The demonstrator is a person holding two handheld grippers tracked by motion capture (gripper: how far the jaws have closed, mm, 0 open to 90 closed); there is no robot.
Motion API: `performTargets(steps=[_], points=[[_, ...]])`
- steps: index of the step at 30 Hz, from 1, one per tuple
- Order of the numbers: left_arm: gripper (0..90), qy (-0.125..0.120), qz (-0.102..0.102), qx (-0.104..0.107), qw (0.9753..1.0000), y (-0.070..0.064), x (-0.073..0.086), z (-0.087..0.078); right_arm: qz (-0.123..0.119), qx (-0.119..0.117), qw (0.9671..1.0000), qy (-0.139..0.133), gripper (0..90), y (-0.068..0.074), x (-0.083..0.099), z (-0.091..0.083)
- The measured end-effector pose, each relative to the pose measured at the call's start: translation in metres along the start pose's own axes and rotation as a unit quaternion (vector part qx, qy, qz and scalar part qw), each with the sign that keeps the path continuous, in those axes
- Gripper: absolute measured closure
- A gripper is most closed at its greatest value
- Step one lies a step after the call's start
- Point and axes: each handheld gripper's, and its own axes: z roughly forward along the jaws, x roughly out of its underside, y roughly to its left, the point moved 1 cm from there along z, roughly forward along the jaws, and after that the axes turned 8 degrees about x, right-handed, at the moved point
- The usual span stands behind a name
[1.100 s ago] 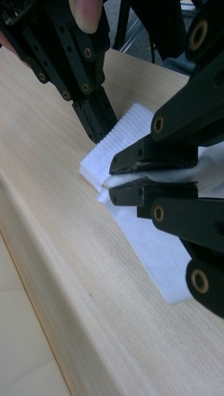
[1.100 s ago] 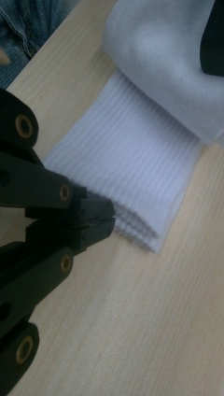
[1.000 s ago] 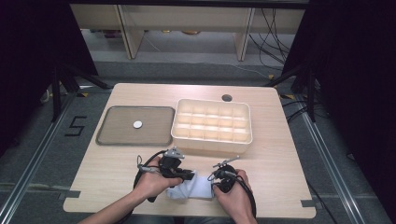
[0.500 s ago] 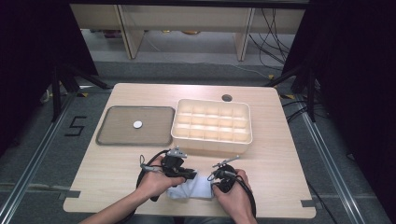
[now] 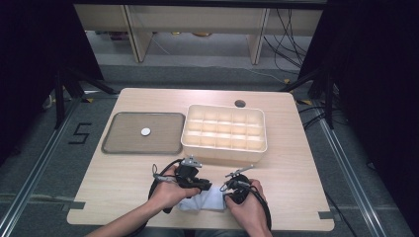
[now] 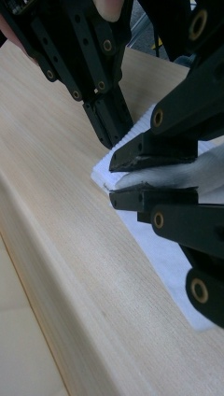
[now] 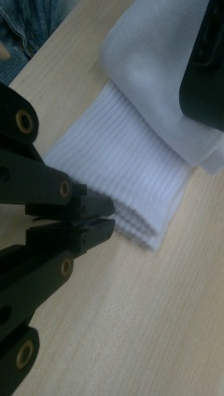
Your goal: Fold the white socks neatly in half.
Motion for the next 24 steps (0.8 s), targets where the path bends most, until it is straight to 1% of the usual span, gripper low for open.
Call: performTargets(steps=[1, 2, 3, 4, 5, 6, 7, 8, 9, 10, 11, 12, 13, 14, 15, 16, 17, 18, 19, 20, 21, 22, 24], points=[[79.4, 0.005, -0.002, 0.005, 1.0000, 0.000, 0.000, 0.000, 0.000, 0.000, 1.0000, 0.000, 87.0, 0.000, 0.000, 0.000], [79.3, 0.004, -0.002, 0.005, 1.0000, 0.000, 0.000, 0.001, -0.001, -0.002, 1.0000, -0.001, 86.9, 0.000, 0.000, 0.000], [79.2, 0.002, -0.005, 0.007, 1.0000, 0.000, 0.000, 0.002, -0.007, -0.005, 1.0000, -0.004, 86.7, -0.001, 0.000, 0.000], [79.0, 0.002, -0.006, 0.007, 1.0000, -0.001, 0.000, 0.002, -0.006, -0.006, 0.9999, -0.006, 86.5, -0.001, 0.000, -0.001], [78.6, -0.001, -0.004, 0.002, 1.0000, -0.001, 0.000, 0.003, -0.007, -0.007, 0.9999, -0.006, 86.2, -0.001, 0.000, -0.001], [78.3, -0.001, -0.004, 0.002, 1.0000, -0.001, 0.000, 0.003, -0.007, -0.007, 0.9999, -0.006, 86.2, -0.001, 0.000, -0.001], [78.3, 0.003, -0.002, 0.009, 1.0000, -0.001, -0.001, 0.003, -0.007, -0.005, 0.9999, -0.007, 86.0, -0.002, 0.000, -0.001], [77.4, 0.001, 0.001, 0.012, 0.9999, -0.001, -0.002, 0.004, -0.001, 0.000, 1.0000, -0.003, 85.6, -0.001, 0.000, -0.001], [75.5, -0.006, 0.004, 0.015, 0.9999, -0.003, -0.002, 0.004, 0.000, -0.002, 1.0000, -0.004, 85.1, -0.001, 0.000, -0.002], [74.7, -0.006, 0.004, 0.015, 0.9999, -0.003, -0.002, 0.004, 0.000, -0.002, 1.0000, -0.004, 85.1, -0.001, 0.000, -0.002], [74.7, -0.010, 0.009, 0.018, 0.9997, -0.004, -0.003, 0.003, 0.000, -0.001, 1.0000, -0.005, 84.9, -0.001, 0.001, -0.002], [73.4, -0.017, 0.010, 0.022, 0.9996, -0.007, -0.004, 0.002, -0.019, 0.004, 0.9997, -0.016, 84.7, -0.005, 0.002, -0.001], [71.9, -0.021, 0.013, 0.023, 0.9994, -0.008, -0.005, 0.000, -0.008, 0.004, 0.9999, -0.013, 84.4, -0.005, 0.002, -0.002], [71.4, -0.028, 0.016, 0.026, 0.9991, -0.009, -0.006, -0.002, -0.015, 0.002, 0.9997, -0.019, 84.2, -0.006, 0.002, -0.002], [70.6, -0.034, 0.017, 0.027, 0.9989, -0.009, -0.007, -0.004, -0.017, 0.009, 0.9995, -0.025, 84.0, -0.008, 0.002, -0.002], [69.9, -0.035, 0.018, 0.024, 0.9989, -0.010, -0.008, -0.006, -0.015, 0.014, 0.9996, -0.020, 83.7, -0.009, 0.002, -0.004], [69.0, -0.044, 0.021, 0.025, 0.9985, -0.011, -0.011, -0.011, -0.011, 0.012, 0.9996, -0.023, 83.3, -0.010, 0.002, -0.005], [68.7, -0.044, 0.021, 0.025, 0.9985, -0.011, -0.011, -0.011, -0.011, 0.012, 0.9996, -0.023, 83.3, -0.010, 0.002, -0.005], [68.7, -0.049, 0.025, 0.021, 0.9983, -0.012, -0.012, -0.016, -0.010, 0.005, 0.9996, -0.026, 82.8, -0.011, 0.002, -0.007], [68.6, -0.049, 0.026, 0.020, 0.9982, -0.012, -0.013, -0.020, 0.002, 0.010, 0.9997, -0.023, 81.8, -0.011, 0.002, -0.010], [68.8, -0.050, 0.027, 0.019, 0.9982, -0.011, -0.013, -0.021, -0.004, 0.006, 0.9995, -0.032, 81.3, -0.013, 0.001, -0.011], [69.1, -0.047, 0.028, 0.015, 0.9984, -0.011, -0.012, -0.024, 0.015, -0.001, 0.9994, -0.030, 81.0, -0.010, 0.001, -0.015], [71.1, -0.037, 0.029, 0.015, 0.9988, -0.008, -0.009, -0.026, 0.019, -0.002, 0.9992, -0.036, 80.2, -0.011, 0.000, -0.020]])
